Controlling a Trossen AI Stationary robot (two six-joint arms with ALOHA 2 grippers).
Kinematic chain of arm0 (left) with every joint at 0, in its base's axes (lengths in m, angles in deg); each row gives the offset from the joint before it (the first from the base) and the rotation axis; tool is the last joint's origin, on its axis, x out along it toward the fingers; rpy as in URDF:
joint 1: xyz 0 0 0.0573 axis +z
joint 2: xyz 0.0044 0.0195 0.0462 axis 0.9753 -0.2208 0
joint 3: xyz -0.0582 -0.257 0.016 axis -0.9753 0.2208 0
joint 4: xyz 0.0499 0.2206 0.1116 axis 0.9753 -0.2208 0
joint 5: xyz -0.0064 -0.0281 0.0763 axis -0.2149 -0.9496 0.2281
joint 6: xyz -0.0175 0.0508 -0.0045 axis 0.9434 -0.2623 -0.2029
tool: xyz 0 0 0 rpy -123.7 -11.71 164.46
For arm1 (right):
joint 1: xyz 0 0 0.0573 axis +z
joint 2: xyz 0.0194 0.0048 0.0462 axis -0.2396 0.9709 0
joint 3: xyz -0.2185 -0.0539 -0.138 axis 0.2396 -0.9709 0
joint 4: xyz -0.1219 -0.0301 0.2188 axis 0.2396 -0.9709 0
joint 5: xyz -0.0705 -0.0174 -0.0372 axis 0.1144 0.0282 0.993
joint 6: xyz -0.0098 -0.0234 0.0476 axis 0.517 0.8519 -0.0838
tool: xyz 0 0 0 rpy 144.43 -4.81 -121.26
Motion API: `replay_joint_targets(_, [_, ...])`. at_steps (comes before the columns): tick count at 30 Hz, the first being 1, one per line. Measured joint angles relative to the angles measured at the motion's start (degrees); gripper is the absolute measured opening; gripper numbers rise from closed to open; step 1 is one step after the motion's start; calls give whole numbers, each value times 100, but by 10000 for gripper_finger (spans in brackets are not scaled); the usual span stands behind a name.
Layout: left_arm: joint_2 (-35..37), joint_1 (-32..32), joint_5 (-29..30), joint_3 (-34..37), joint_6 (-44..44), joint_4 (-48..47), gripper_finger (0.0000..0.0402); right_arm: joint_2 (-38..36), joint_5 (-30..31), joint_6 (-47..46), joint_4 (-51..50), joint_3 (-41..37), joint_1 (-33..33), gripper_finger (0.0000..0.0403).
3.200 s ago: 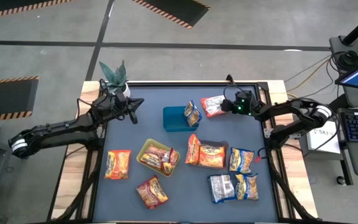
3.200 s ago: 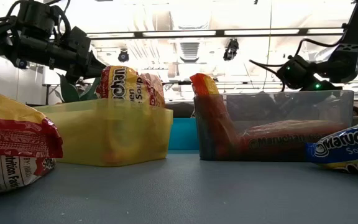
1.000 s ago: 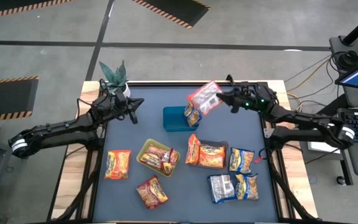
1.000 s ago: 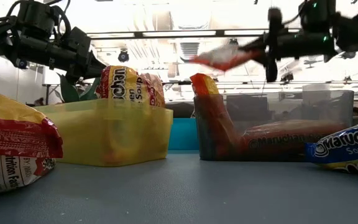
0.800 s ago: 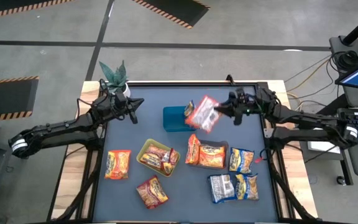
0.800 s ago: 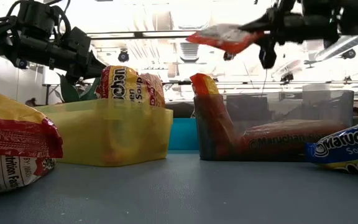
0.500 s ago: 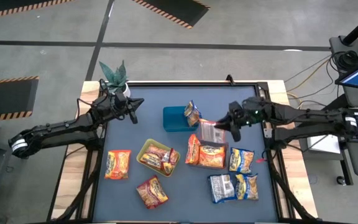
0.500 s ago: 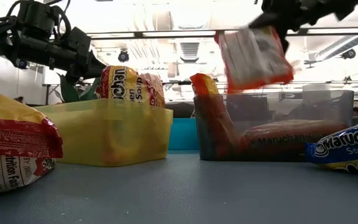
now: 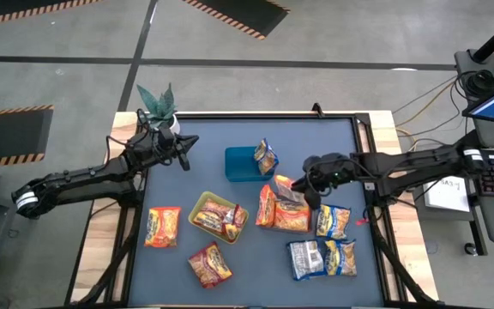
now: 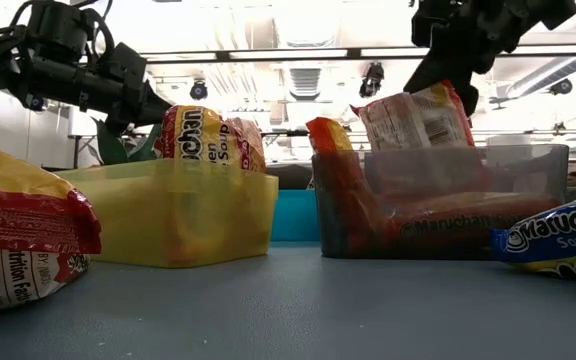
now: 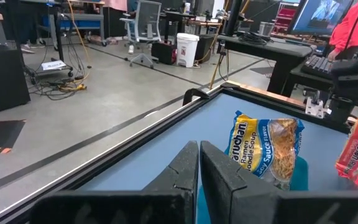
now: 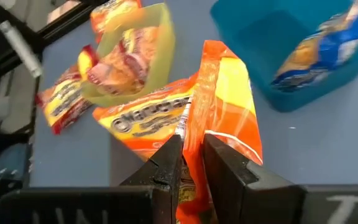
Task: Sort Maruchan noodles
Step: Stack the orange noodle pack on top of the orange noodle pack in the black bin
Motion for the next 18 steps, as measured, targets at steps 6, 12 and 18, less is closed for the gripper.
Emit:
replay_joint_targets(6, [0, 0, 2, 0, 2, -2, 0, 79, -859, 205, 478, -26, 36, 58])
replay_joint_targets(12, [0, 0, 0, 0, 2, -4, 0, 64, -953, 207, 587, -24, 218, 58])
replay_joint_targets(18, [0, 0, 0, 0, 2, 0, 0, 71, -949, 134, 615, -24, 295, 58])
